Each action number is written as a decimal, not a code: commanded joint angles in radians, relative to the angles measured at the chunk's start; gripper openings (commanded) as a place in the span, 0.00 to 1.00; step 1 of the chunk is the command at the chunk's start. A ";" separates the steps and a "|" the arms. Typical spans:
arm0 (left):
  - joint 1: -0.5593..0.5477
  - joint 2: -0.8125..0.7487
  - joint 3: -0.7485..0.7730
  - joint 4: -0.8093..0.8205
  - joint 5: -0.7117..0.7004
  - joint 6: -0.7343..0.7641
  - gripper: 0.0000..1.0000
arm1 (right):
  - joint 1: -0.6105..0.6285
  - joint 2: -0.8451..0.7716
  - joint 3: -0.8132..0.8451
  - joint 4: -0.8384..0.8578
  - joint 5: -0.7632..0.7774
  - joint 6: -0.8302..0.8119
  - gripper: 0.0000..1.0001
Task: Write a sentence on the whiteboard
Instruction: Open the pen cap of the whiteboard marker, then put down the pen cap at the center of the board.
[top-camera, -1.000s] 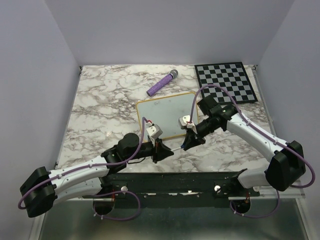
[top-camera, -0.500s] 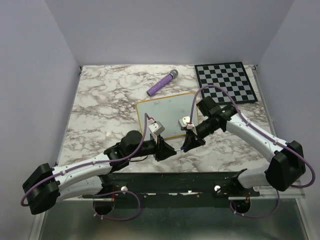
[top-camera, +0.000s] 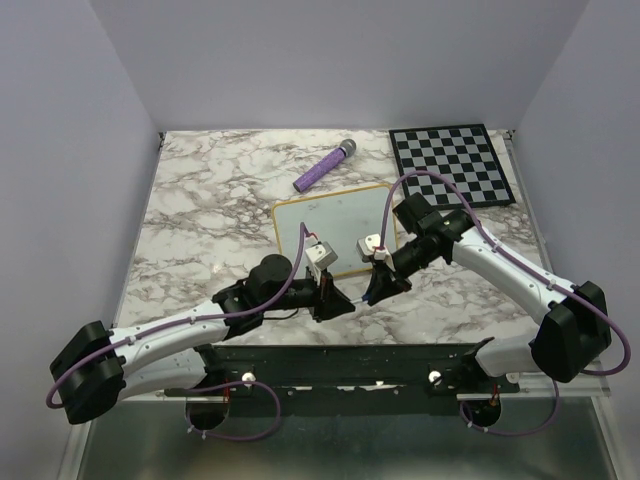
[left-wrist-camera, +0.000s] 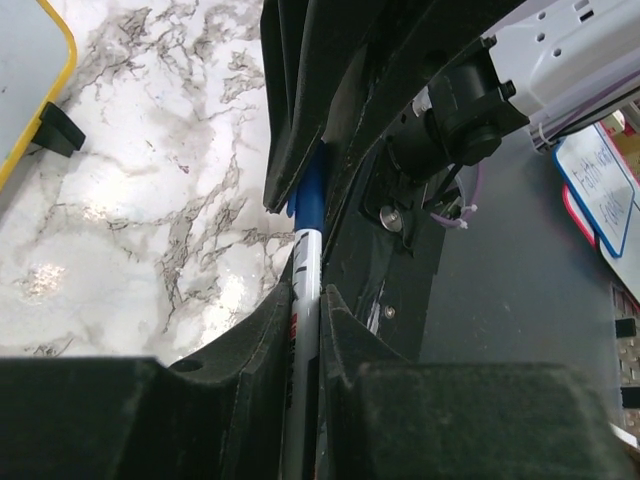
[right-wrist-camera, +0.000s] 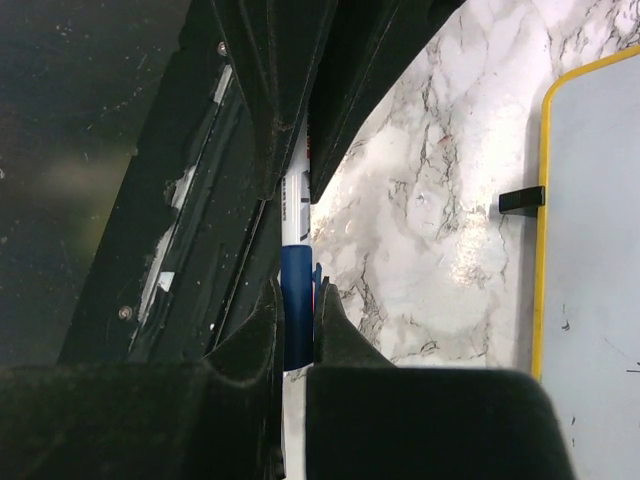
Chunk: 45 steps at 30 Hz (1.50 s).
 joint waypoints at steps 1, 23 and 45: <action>0.005 0.023 0.029 -0.024 0.049 0.018 0.22 | 0.008 -0.013 0.023 -0.021 -0.035 -0.022 0.01; 0.003 -0.113 0.075 -0.345 -0.039 0.004 0.00 | -0.157 -0.018 0.006 -0.057 0.054 -0.140 0.01; 0.005 -0.537 -0.105 -0.454 -0.697 -0.180 0.00 | -0.483 0.172 -0.129 0.464 0.710 0.486 0.10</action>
